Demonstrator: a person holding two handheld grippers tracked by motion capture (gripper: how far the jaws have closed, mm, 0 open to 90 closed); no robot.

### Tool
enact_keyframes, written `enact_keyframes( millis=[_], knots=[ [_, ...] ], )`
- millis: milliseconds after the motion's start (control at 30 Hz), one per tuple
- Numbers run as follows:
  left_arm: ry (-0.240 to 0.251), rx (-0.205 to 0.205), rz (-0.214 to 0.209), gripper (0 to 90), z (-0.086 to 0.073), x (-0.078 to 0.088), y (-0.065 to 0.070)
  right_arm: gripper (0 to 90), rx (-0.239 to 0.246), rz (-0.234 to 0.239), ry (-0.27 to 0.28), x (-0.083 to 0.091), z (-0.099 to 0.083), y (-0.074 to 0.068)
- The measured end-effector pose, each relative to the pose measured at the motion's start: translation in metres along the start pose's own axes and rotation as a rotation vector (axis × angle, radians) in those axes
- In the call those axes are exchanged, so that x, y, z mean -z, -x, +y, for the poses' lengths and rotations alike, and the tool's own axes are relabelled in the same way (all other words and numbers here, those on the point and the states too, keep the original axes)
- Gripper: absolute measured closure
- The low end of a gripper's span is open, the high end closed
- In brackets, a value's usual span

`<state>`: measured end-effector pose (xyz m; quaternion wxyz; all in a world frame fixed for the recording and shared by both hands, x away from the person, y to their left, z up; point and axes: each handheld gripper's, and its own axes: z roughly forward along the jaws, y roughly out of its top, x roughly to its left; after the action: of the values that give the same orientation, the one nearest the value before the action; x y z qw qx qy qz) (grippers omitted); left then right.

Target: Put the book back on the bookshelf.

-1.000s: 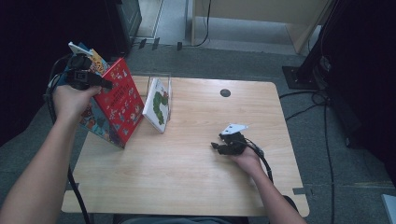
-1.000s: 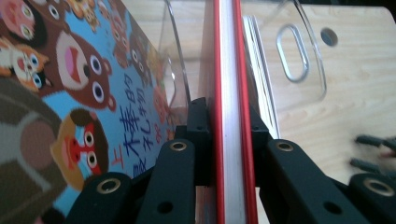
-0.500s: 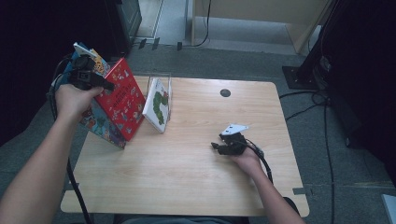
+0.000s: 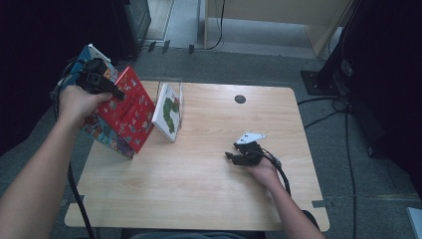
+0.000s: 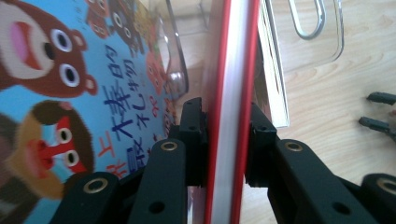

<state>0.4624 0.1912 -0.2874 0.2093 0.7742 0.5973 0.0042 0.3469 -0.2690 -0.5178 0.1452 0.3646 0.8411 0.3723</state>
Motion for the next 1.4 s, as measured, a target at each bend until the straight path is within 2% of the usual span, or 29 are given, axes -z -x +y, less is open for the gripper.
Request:
enact_keyframes(
  millis=[33, 100, 267, 333, 567, 867, 1100, 1400],
  knots=[
    [-0.014, 0.006, -0.009, 76.6, 0.001, -0.001, 0.000, 44.7, 0.002, 0.001, 0.001, 0.000, 0.000, 0.000],
    [-0.019, 0.001, 0.017, 78.2, 0.003, -0.002, 0.003, 44.8, 0.001, 0.001, 0.000, 0.000, 0.000, 0.000],
    [-0.022, 0.022, 0.019, 80.1, 0.005, -0.001, 0.002, 45.0, 0.002, 0.002, 0.001, 0.000, 0.000, 0.000],
    [-0.017, 0.045, 0.011, 80.2, 0.006, -0.001, 0.000, 45.2, 0.001, 0.002, 0.001, 0.000, 0.000, 0.000],
    [0.010, 0.081, -0.032, 80.2, 0.012, 0.003, -0.008, 45.3, 0.000, 0.002, 0.001, 0.000, 0.000, 0.000],
    [0.060, 0.130, -0.040, 80.0, 0.026, 0.005, -0.016, 45.6, 0.005, 0.003, 0.007, 0.000, -0.001, 0.000],
    [0.070, 0.166, -0.064, 80.0, 0.038, -0.001, -0.021, 45.9, 0.005, 0.002, 0.015, 0.000, -0.002, 0.000],
    [0.097, 0.185, -0.063, 79.8, 0.048, -0.009, -0.023, 46.0, -0.002, -0.006, 0.017, 0.001, -0.002, -0.002]
  ],
)
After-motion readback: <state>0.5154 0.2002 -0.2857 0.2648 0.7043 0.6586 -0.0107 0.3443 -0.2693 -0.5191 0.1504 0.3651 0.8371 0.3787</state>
